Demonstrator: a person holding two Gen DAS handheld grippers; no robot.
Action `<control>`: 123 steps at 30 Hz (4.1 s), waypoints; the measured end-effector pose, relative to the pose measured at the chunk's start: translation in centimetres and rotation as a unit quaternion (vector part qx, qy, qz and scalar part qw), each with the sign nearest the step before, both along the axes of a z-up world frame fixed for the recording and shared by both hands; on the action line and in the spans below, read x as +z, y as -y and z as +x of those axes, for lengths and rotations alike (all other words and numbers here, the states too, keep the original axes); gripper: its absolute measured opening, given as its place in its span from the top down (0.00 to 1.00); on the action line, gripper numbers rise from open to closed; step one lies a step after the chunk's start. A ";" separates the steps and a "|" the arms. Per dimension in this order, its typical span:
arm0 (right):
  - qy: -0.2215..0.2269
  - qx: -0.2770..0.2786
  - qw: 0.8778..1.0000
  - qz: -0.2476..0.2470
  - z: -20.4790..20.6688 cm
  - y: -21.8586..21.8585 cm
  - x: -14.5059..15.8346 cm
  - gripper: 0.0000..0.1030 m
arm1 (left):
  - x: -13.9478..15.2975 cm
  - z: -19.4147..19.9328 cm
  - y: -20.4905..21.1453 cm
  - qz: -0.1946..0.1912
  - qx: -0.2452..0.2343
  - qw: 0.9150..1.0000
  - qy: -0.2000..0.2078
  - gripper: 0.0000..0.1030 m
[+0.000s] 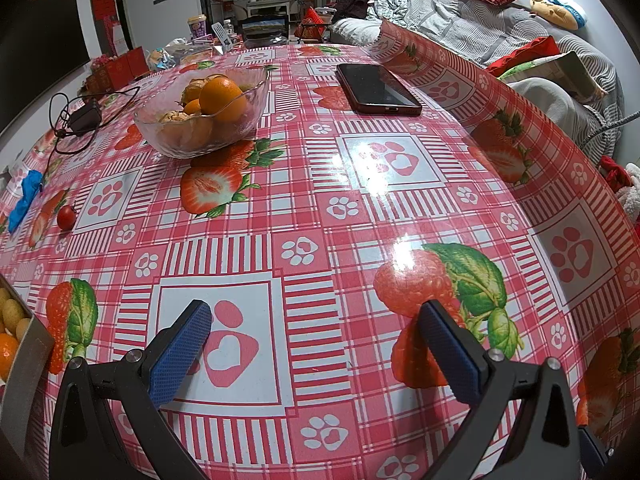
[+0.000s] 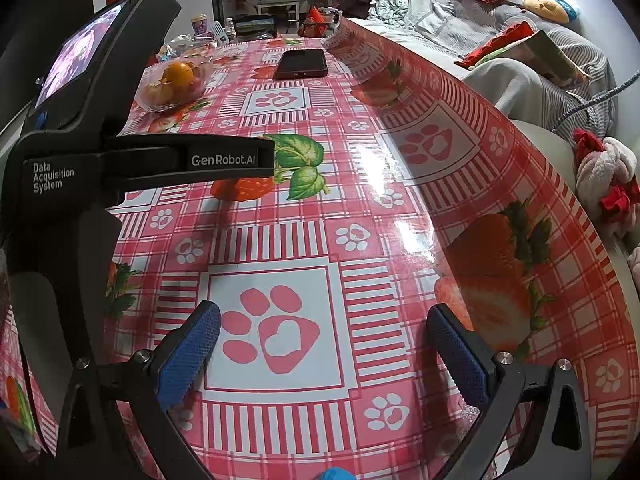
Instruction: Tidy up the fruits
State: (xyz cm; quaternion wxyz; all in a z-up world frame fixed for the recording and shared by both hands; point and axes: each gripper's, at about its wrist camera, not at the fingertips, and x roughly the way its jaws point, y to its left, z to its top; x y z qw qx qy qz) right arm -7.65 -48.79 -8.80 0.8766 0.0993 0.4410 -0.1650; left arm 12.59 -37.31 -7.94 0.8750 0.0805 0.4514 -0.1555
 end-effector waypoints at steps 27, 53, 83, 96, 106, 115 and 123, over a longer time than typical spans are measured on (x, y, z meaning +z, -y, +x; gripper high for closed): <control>-0.002 -0.007 1.000 0.000 0.1 0.0 0.0 0.00 | 0.0 0.0 0.0 0.000 0.000 1.000 0.000 0.00; -0.001 -0.011 1.000 -0.001 0.0 -0.2 0.0 0.00 | -0.1 0.0 0.1 0.000 0.000 1.000 0.000 0.00; -0.017 -0.016 1.000 0.009 0.2 0.0 0.3 0.00 | 0.0 0.1 0.0 0.000 0.000 1.000 0.000 0.00; -0.024 -0.014 1.000 0.011 0.6 0.1 0.2 0.00 | 4.7 -5.2 -5.2 -0.035 -0.087 0.995 -0.019 0.00; -0.063 -0.020 0.997 0.031 1.3 -0.4 0.3 0.00 | 4.6 -6.0 -18.7 -0.042 0.012 0.999 -0.029 0.00; -0.063 0.023 0.997 0.030 2.3 -4.7 0.3 0.00 | 2.4 -7.0 -23.1 0.003 0.038 0.999 -0.023 0.00; -0.059 0.020 0.998 0.029 2.6 -5.0 0.4 0.00 | 1.3 -5.5 -21.9 0.015 0.020 0.999 -0.034 0.00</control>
